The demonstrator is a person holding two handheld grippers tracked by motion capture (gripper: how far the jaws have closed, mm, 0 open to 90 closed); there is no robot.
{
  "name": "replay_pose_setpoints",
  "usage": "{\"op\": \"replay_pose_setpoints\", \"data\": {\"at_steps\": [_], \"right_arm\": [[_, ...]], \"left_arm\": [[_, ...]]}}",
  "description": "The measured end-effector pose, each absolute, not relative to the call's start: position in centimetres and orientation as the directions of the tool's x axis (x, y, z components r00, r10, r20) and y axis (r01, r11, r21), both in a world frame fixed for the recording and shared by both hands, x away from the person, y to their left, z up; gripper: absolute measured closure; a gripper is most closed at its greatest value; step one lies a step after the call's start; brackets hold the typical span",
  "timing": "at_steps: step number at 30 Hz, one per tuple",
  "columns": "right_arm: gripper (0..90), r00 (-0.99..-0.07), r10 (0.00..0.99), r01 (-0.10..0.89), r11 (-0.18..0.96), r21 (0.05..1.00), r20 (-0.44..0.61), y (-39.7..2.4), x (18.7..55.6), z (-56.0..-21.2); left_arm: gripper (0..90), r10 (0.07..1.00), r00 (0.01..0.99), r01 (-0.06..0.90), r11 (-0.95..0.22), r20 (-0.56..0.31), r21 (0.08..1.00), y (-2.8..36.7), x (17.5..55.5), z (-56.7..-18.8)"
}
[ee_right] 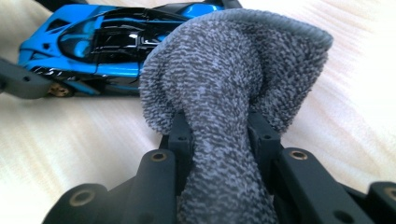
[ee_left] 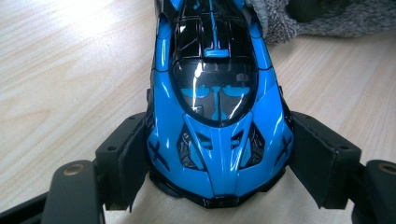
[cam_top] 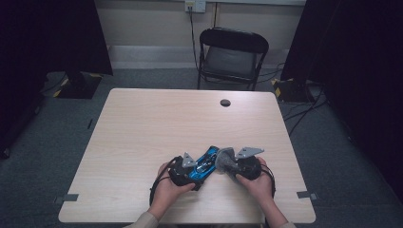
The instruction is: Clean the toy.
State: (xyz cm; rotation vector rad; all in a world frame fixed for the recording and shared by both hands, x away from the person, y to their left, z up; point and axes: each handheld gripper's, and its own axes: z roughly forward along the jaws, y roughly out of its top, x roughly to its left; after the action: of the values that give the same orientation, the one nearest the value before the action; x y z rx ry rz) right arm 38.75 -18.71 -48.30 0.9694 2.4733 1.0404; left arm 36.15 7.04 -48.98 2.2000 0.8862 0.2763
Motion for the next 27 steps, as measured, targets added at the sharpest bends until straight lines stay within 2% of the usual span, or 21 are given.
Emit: {"op": "replay_pose_setpoints", "data": {"at_steps": [7,16,27], "right_arm": [[68.5,-0.719,0.695,0.475,0.513,0.715,-0.02,-18.4,39.3,-48.4],[68.5,-0.705,0.708,0.48,0.512,0.713,-0.034,-18.1,40.0,-48.4],[68.4,-0.677,0.735,0.511,0.5,0.699,-0.031,-17.3,41.8,-48.2]], "left_arm": [[24.9,0.694,0.713,0.552,-0.473,-0.095,0.687,6.5,36.0,-48.7],[23.0,0.657,0.748,0.534,-0.51,-0.096,0.674,6.3,35.7,-48.6],[25.7,0.614,0.782,0.515,-0.536,-0.109,0.669,5.5,35.4,-48.7]]}}
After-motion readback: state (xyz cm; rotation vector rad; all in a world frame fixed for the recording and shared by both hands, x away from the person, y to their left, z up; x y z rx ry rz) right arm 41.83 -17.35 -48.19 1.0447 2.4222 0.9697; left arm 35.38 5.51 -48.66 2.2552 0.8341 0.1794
